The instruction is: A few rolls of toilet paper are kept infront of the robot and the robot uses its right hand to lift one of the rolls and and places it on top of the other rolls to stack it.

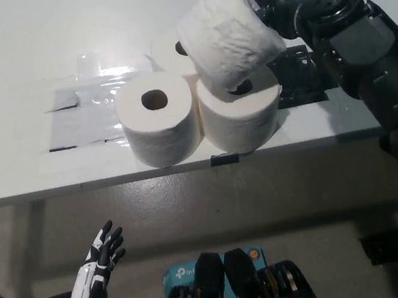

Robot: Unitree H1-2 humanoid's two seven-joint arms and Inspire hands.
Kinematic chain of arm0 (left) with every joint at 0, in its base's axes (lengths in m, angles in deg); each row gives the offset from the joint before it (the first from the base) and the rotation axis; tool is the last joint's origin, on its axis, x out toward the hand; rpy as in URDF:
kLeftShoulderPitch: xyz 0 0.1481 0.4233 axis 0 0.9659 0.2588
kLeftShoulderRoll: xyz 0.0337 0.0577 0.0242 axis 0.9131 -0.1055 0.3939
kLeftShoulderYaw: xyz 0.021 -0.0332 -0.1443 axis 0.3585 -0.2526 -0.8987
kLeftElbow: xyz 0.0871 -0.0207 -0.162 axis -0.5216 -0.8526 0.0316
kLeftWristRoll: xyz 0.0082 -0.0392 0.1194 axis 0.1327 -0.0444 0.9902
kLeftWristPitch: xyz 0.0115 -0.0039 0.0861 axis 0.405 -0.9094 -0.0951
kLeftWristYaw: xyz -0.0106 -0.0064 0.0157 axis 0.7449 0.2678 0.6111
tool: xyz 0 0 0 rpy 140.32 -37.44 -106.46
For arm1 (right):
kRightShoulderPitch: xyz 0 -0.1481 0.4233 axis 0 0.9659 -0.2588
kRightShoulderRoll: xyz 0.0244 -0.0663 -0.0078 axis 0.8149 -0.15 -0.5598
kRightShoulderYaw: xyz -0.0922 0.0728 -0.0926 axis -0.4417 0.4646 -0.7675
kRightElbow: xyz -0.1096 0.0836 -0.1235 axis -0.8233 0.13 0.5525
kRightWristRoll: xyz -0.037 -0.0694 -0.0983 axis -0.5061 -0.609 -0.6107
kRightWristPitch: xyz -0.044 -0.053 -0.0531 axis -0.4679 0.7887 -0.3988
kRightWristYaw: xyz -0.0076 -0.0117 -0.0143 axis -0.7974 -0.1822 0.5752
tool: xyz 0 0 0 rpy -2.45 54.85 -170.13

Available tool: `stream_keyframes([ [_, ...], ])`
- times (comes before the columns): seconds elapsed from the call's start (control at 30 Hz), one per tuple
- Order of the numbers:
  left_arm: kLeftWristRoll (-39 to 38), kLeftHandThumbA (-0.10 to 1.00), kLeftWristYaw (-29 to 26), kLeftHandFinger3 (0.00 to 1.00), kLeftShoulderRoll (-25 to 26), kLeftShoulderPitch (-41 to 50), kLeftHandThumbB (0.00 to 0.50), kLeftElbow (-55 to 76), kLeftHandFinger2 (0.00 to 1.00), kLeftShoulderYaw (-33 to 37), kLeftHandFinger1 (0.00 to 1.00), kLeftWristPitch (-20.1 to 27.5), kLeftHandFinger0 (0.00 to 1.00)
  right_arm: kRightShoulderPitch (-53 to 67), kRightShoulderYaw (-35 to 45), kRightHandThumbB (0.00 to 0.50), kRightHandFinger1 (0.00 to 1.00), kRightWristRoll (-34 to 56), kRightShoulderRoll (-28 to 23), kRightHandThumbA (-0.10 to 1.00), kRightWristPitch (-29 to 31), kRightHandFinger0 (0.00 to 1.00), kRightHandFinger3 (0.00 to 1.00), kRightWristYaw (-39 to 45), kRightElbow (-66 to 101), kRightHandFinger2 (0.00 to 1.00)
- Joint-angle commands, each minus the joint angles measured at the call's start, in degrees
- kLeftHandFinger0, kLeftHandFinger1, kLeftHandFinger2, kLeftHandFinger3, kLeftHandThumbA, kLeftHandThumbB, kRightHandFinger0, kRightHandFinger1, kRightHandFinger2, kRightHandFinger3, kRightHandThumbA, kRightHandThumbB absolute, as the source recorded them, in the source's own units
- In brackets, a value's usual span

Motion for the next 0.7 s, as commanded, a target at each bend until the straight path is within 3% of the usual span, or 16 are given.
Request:
stream_keyframes([
  [0.0,0.68,0.93,0.36,1.0,0.94,-0.79,0.136,2.06,1.0,0.31,1.0,0.47,1.0,-5.91,-1.27,0.028,0.12,-2.25,-0.04,0.76,4.88,0.0,0.37,0.44,0.47,0.42],
  [0.1,0.47,0.93,0.5,1.0,0.91,-0.82,0.135,2.08,1.0,0.39,1.0,0.57,1.0,-6.24,-2.77,0.032,0.17,-3.71,0.03,0.77,6.12,0.0,0.42,-0.05,0.29,0.45],
  [0.27,0.84,0.93,0.67,1.0,1.23,-0.97,0.129,2.19,1.0,0.74,1.0,0.54,1.0,-6.93,-4.06,0.036,0.18,-4.85,0.3,0.74,5.42,0.0,0.4,-0.58,0.29,0.47],
  [0.37,1.17,0.94,0.59,1.0,1.39,-1.04,0.128,2.31,1.0,0.82,1.0,0.59,1.0,-7.19,-5.07,0.032,0.25,-5.85,0.36,0.75,5.62,0.0,0.47,-0.66,0.4,0.56],
  [0.47,0.76,0.93,0.77,1.0,1.45,-1.09,0.128,2.08,1.0,0.82,1.0,0.94,1.0,-7.27,-5.15,0.029,0.34,-5.99,0.41,0.73,6.75,0.0,0.62,-0.48,0.12,0.69],
  [0.67,0.89,0.93,0.66,1.0,1.37,-1.05,0.141,2.42,1.0,1.0,1.0,0.17,1.0,-7.56,-6.07,0.023,0.36,-7.56,0.94,0.75,6.92,0.0,0.69,-1.14,0.41,0.72],
])
